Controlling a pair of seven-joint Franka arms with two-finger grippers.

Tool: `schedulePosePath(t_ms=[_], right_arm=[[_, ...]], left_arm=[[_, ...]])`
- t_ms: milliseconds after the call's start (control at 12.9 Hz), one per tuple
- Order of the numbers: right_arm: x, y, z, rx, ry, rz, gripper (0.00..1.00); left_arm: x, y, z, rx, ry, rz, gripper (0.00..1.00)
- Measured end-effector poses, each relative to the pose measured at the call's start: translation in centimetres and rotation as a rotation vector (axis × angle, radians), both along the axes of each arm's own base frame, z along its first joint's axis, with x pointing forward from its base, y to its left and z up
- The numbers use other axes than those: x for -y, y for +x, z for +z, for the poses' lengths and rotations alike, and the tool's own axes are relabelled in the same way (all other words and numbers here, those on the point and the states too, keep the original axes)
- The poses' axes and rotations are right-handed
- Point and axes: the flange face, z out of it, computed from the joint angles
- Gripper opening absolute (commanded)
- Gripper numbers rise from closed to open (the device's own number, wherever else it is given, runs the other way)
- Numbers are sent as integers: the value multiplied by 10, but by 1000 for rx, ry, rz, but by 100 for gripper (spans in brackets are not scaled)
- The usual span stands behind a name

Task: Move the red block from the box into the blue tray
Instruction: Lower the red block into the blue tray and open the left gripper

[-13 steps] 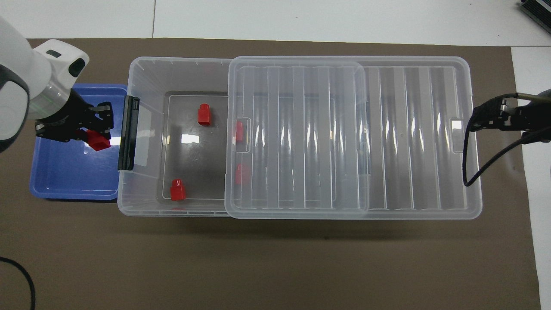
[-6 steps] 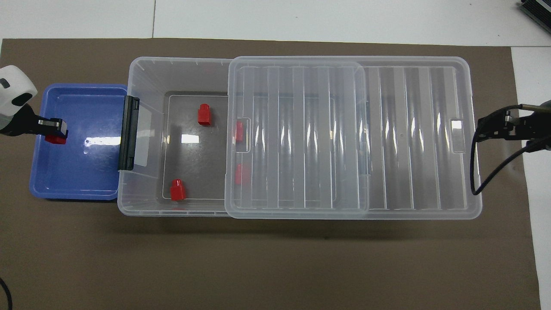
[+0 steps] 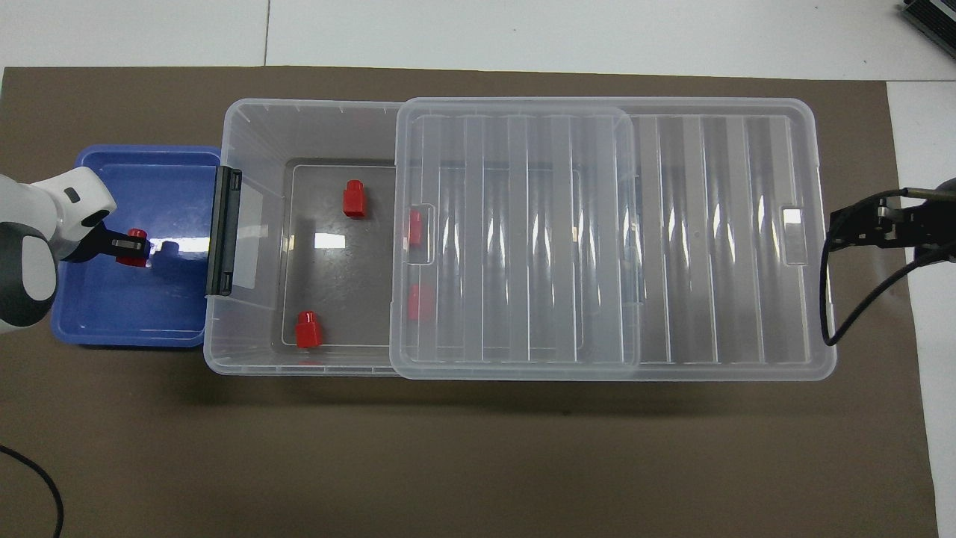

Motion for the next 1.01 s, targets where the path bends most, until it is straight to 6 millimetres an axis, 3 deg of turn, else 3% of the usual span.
schedulePosePath(t_ms=[155, 466, 622, 699, 777, 855, 933, 1010], right_arm=[[0, 0, 0, 2, 0, 1, 99], [4, 5, 2, 44, -1, -4, 92], [20, 9, -6, 69, -2, -25, 76], [32, 10, -13, 80, -3, -20, 64], [47, 11, -19, 89, -6, -7, 46], [63, 12, -26, 96, -8, 4, 24], [76, 12, -32, 102, -10, 4, 6], [86, 13, -37, 108, -12, -3, 0]], left_arm=[[-7, 1, -3, 12, 2, 10, 0], [1, -4, -19, 34, 0, 29, 0], [8, -5, -23, 44, -2, 57, 0], [12, -5, -22, 46, -4, 59, 0], [15, -4, -22, 47, -4, 59, 40], [16, -4, -22, 47, -4, 59, 60], [16, -4, -23, 47, -4, 59, 69], [15, -4, -23, 47, -4, 60, 81]])
